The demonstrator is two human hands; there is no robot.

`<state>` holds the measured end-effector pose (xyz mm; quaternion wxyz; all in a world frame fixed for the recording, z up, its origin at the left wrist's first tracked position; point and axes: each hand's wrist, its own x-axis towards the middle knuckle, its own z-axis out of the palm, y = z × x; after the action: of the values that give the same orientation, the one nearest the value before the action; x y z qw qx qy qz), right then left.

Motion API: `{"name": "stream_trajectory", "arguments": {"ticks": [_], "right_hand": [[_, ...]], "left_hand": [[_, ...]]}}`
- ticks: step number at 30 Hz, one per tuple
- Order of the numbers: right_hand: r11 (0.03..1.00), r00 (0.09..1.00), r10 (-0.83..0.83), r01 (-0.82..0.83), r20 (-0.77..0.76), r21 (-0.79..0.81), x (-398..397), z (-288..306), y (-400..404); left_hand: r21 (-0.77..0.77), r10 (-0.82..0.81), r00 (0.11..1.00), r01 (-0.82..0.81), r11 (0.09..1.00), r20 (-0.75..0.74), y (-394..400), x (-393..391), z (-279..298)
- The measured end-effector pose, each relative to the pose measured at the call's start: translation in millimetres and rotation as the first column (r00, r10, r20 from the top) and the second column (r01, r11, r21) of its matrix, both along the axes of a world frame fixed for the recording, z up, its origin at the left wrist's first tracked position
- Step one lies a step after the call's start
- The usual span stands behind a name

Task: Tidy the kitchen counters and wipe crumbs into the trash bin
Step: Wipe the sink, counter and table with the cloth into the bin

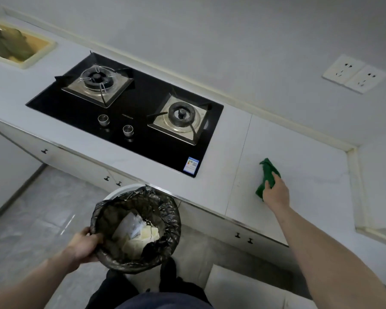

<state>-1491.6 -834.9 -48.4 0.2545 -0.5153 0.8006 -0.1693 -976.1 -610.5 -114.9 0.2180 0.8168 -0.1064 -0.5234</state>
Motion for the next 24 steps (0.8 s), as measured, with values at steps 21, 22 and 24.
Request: {"name": "stream_trajectory", "arguments": {"ticks": [21, 22, 24], "right_hand": [[0.84, 0.839, 0.531, -0.539, 0.117, 0.06, 93.5, -51.5, 55.3], [0.838, 0.837, 0.533, -0.542, 0.125, 0.055, 99.2, -51.7, 57.6], [0.845, 0.84, 0.518, -0.532, 0.162, 0.056, 111.6, -50.4, 62.1]], "left_hand": [[-0.009, 0.14, 0.99, -0.14, 0.99, -0.012, 16.7, -65.0, 11.2], [-0.01, 0.141, 0.99, -0.141, 0.99, -0.019, 17.8, -67.0, 10.2], [-0.011, 0.138, 0.99, -0.139, 0.99, -0.034, 20.3, -70.7, 7.8]]}}
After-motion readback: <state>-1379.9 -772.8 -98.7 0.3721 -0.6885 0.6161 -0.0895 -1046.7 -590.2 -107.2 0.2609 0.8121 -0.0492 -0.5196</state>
